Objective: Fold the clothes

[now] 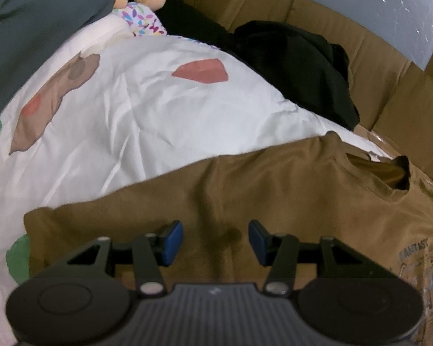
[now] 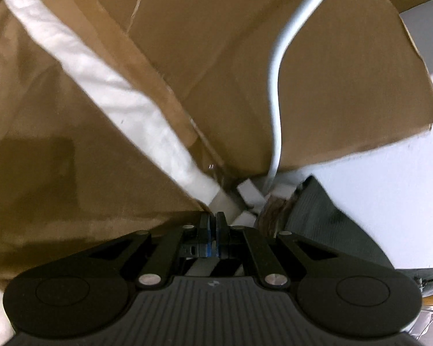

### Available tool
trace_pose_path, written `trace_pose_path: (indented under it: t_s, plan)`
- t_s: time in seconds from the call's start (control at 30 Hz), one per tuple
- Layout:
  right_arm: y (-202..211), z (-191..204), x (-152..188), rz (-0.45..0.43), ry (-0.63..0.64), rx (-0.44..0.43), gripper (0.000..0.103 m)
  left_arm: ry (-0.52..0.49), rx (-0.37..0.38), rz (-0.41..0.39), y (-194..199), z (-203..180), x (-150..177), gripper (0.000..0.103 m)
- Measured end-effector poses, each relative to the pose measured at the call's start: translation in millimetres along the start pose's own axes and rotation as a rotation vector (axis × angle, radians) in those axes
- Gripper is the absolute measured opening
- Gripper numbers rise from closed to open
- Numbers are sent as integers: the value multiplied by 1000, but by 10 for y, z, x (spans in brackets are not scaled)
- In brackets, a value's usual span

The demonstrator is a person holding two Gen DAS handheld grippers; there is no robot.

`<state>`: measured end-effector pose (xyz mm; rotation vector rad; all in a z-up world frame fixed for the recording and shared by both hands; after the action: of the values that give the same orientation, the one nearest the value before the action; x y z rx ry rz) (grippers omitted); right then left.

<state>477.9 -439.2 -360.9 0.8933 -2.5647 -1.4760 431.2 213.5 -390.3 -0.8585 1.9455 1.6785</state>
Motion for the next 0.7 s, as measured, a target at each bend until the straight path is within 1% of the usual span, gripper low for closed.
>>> trace_pose_path:
  t_s: [0.03,0.13,0.27,0.37,0.57,0.7]
  plan:
    - [-6,16,9,5,-7,1,11,1,1,0,-1,-2,-2,54]
    - [14,65,60,16,-23,-1,17,1,5,-1,-1,-12,-6,54]
    - [136,54,111,-17,-82,-20,27,-2,7,-7,22,-23,-22,54]
    - [249,65,167,-42,-108,-35,29,4,8,-12,51,-28,-41,54]
    - [521,107,260,-98,-141,-83,29,9,9,-29,166,-42,-96,55]
    - [772,215,409,-134,-163,-154,29,4,8,-32,259,-24,-104,55]
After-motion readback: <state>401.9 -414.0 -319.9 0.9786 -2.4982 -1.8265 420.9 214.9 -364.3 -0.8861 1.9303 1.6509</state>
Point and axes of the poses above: each gripper's, at about its wrist camera, not at the fingertips, and y roughly against the way its jaws point, z to its left, x to its underside, the point moved 6 cm from there along -y, roughly the way its jaws point, and after that the axes turned 7 degrees about -z, right-handed, at the moved point
